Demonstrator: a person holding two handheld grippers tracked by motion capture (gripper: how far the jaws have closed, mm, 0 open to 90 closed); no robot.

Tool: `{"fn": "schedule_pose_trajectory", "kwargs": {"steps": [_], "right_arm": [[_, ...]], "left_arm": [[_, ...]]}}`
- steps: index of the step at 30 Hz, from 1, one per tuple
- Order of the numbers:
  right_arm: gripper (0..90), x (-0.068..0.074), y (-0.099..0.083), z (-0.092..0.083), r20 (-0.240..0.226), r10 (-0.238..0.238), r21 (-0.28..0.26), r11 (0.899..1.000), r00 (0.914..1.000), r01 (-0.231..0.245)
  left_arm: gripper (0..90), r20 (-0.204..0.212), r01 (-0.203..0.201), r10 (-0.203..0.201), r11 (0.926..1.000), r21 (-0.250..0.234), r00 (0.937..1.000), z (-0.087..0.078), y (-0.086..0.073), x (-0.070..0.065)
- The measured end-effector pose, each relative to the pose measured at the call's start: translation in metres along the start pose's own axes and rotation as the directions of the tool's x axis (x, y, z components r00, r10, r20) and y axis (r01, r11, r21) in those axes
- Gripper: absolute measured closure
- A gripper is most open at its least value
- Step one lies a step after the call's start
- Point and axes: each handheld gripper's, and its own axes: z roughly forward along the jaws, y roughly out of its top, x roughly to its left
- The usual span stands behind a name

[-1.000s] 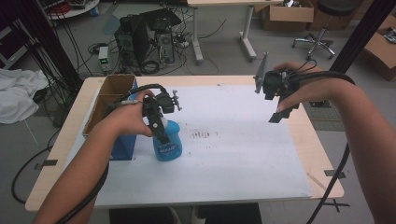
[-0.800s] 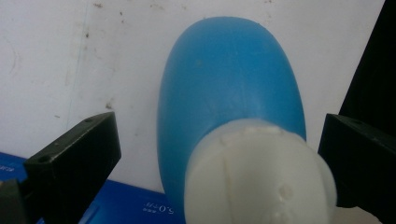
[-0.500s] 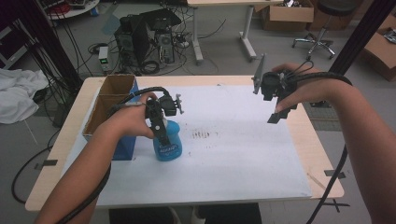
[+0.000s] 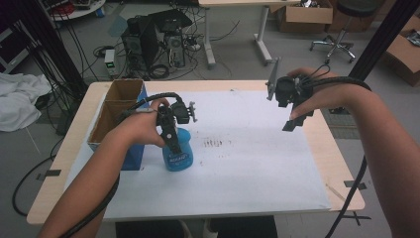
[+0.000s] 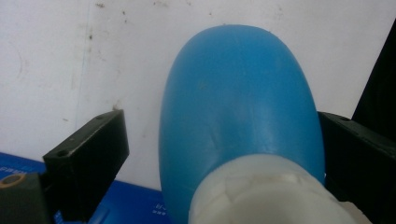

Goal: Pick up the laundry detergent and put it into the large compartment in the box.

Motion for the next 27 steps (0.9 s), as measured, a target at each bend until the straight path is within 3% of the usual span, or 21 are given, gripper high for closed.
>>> {"fn": "schedule_pose_trajectory", "kwargs": {"steps": [6, 27], "right_arm": [[16.0, -0.0011, -0.0005, 0.0017, -0.003, 0.003, 0.003, 1.000, 1.0000, -0.003], [16.0, -0.0029, 0.0008, 0.0037, -0.007, 0.005, -0.006, 1.000, 1.0000, -0.005]], "left_arm": [[15.6, -0.003, -0.007, 0.007, 1.0000, -0.007, 1.0000, -0.0018, 0.0005, -0.0004], [28.2, -0.013, -0.020, 0.020, 0.9995, 0.025, 0.9997, -0.0001, 0.0026, -0.0036]]}}
